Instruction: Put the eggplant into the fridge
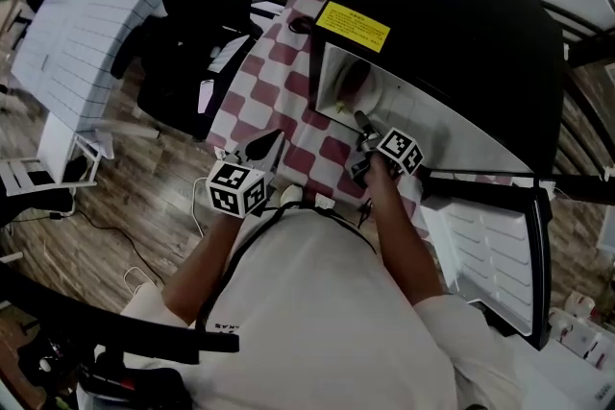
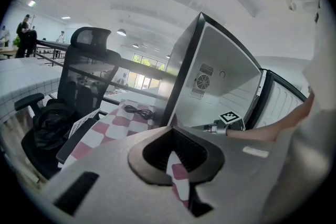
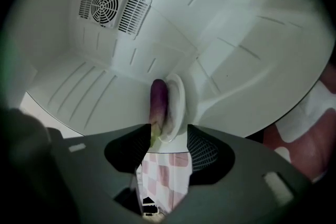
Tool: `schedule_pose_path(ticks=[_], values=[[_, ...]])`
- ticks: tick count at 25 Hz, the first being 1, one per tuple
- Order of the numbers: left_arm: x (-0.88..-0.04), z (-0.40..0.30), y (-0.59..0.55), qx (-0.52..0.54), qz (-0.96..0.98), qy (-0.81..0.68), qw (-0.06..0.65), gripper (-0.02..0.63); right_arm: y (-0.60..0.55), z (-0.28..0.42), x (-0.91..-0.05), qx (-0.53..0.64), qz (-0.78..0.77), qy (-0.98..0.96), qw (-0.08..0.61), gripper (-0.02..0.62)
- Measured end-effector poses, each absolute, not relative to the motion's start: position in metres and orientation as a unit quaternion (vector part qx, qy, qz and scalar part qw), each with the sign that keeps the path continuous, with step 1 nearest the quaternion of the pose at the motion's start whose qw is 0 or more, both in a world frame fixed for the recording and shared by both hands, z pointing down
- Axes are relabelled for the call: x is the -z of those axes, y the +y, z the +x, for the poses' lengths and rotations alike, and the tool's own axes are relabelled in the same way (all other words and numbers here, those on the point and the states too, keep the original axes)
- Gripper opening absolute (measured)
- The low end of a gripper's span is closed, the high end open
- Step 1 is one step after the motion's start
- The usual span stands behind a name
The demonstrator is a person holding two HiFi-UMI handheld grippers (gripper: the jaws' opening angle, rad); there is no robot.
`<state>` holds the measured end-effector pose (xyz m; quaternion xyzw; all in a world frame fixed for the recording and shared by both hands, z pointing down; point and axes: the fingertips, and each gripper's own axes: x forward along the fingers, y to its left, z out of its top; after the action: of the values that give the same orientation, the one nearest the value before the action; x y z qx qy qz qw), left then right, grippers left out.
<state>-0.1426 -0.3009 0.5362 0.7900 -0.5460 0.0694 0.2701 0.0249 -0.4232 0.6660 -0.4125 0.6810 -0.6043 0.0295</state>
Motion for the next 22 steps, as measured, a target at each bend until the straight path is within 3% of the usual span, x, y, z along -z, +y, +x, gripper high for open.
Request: schedule_pose_path(ticks=[9,12,15,22], values=[[-0.530,-0.113,-0.312,-0.069,0.818,-0.508,0.260,0.002,-0.408,0.061,-0.643,0.587,-0.424,0.685,0.076,0.185],[-0.529,-0.104,-0.313,-0.070,0.828,-0.493,0.259,0.002,-0.399,0.069,-0.630,0.575,-0.421,0.696,0.090,0.116],[-0.527,-0.094,-0.315,-0.071,0.837,-0.477,0.258,0.002,-0.386,0.073,-0.615,0.564,-0.406,0.711,0.106,0.008],[-0.528,-0.070,-0.318,-0.078,0.855,-0.444,0.256,0.002,-0.353,0.086,-0.593,0.550,-0.385,0.729,0.130,0.006]])
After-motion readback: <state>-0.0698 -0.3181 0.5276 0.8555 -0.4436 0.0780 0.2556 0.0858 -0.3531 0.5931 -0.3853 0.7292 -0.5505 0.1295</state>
